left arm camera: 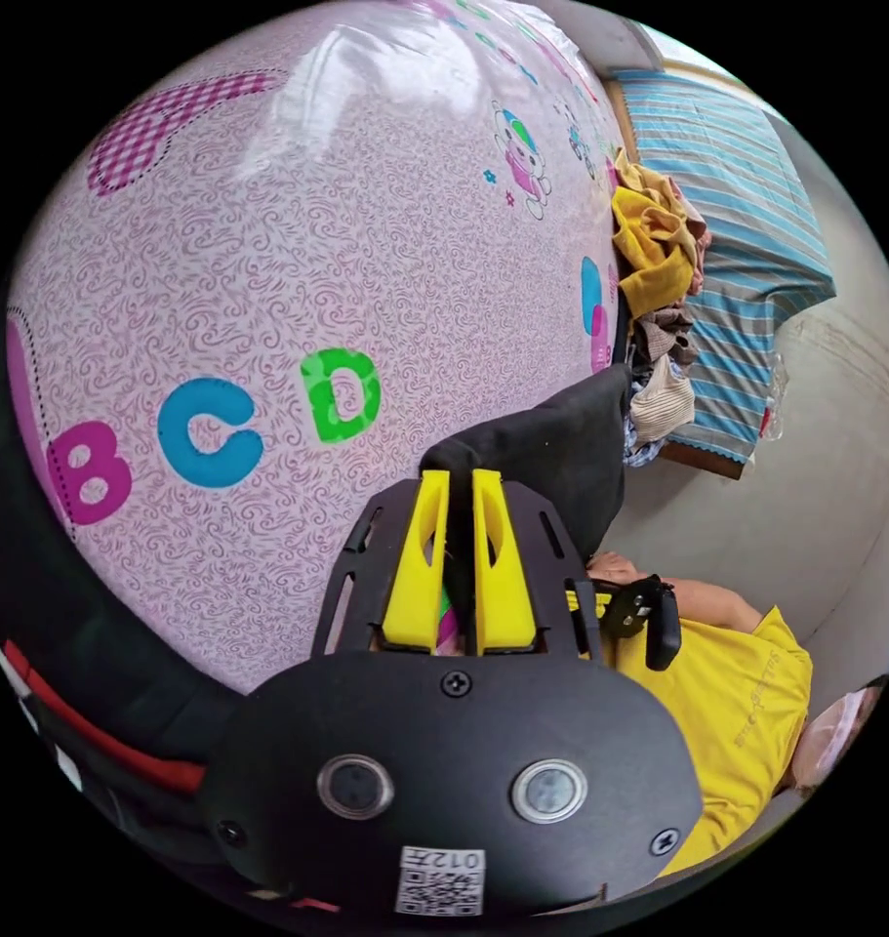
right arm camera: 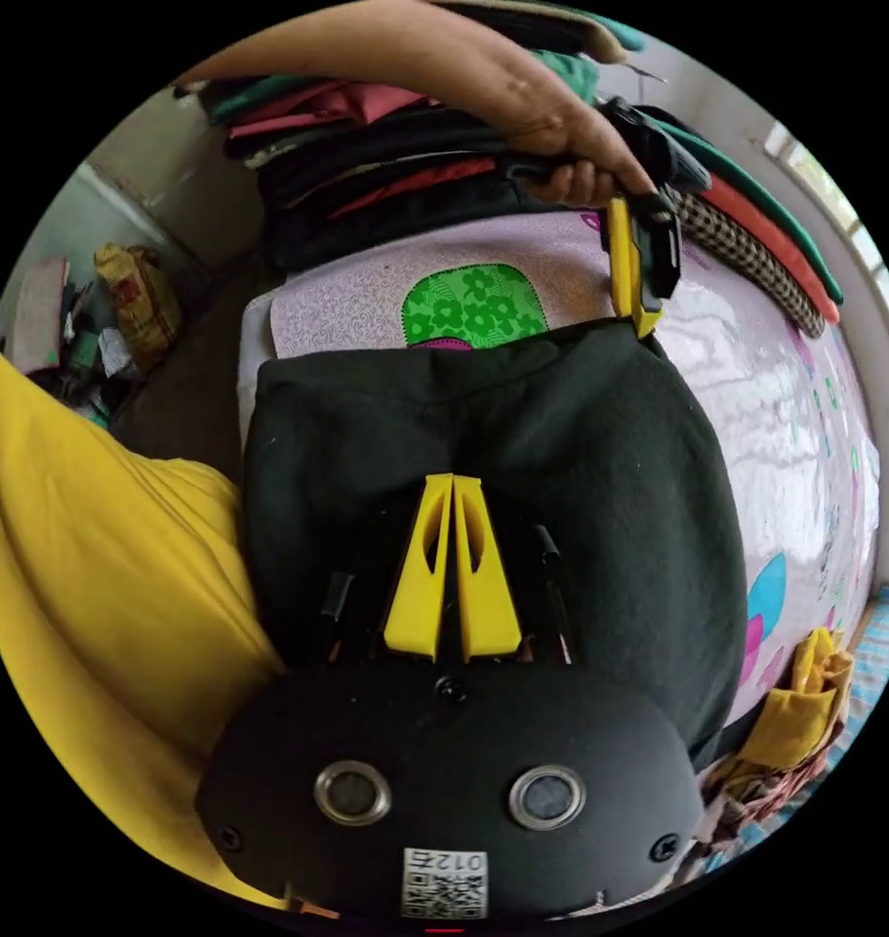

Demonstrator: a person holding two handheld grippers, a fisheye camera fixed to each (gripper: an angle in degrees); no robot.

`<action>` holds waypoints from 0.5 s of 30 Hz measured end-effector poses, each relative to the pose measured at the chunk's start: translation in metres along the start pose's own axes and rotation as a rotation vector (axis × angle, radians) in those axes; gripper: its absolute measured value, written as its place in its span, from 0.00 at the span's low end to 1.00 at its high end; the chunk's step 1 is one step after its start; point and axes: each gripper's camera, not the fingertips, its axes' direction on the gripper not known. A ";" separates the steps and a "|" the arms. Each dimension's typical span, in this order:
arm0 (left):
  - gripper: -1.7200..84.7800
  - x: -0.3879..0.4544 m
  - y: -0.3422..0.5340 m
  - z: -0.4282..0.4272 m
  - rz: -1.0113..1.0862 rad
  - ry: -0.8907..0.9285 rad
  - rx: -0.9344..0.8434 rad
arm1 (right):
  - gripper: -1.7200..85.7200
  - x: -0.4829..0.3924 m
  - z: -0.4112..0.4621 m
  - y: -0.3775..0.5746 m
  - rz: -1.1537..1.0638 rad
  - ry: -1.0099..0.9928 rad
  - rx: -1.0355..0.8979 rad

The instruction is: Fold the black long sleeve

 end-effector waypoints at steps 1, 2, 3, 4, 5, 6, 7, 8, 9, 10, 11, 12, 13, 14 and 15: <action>0.04 -0.001 0.008 -0.005 -0.019 0.025 0.031 | 0.03 0.011 -0.006 0.001 0.058 -0.056 0.013; 0.04 0.001 0.021 -0.014 -0.027 0.026 0.081 | 0.03 0.024 -0.015 0.003 0.112 -0.121 0.023; 0.04 0.004 0.028 -0.020 -0.031 0.018 0.110 | 0.03 0.030 -0.020 0.004 0.133 -0.163 0.027; 0.04 0.011 0.046 -0.032 -0.053 -0.024 0.172 | 0.03 0.041 -0.033 0.009 0.161 -0.257 0.044; 0.03 0.021 0.066 -0.043 -0.074 -0.086 0.227 | 0.03 0.053 -0.049 0.020 0.208 -0.317 0.094; 0.03 0.028 0.076 -0.048 -0.072 -0.119 0.257 | 0.03 0.059 -0.059 0.027 0.238 -0.328 0.131; 0.03 0.044 0.096 -0.053 -0.056 -0.180 0.311 | 0.03 0.072 -0.078 0.046 0.304 -0.335 0.201; 0.03 0.063 0.114 -0.053 -0.036 -0.217 0.336 | 0.03 0.086 -0.094 0.069 0.375 -0.337 0.248; 0.03 0.073 0.121 -0.050 -0.020 -0.227 0.338 | 0.03 0.092 -0.101 0.081 0.412 -0.334 0.263; 0.03 0.095 0.132 -0.040 0.030 -0.239 0.333 | 0.03 0.106 -0.112 0.107 0.489 -0.317 0.283; 0.03 0.117 0.141 -0.024 0.075 -0.245 0.308 | 0.03 0.117 -0.122 0.133 0.554 -0.298 0.292; 0.03 0.129 0.144 -0.014 0.098 -0.248 0.288 | 0.03 0.123 -0.126 0.146 0.583 -0.291 0.292; 0.03 0.152 0.148 0.011 0.160 -0.260 0.236 | 0.03 0.131 -0.133 0.172 0.634 -0.280 0.287; 0.03 0.174 0.151 0.039 0.209 -0.288 0.166 | 0.03 0.137 -0.140 0.196 0.677 -0.258 0.286; 0.03 0.183 0.153 0.054 0.227 -0.310 0.130 | 0.03 0.138 -0.143 0.208 0.693 -0.246 0.285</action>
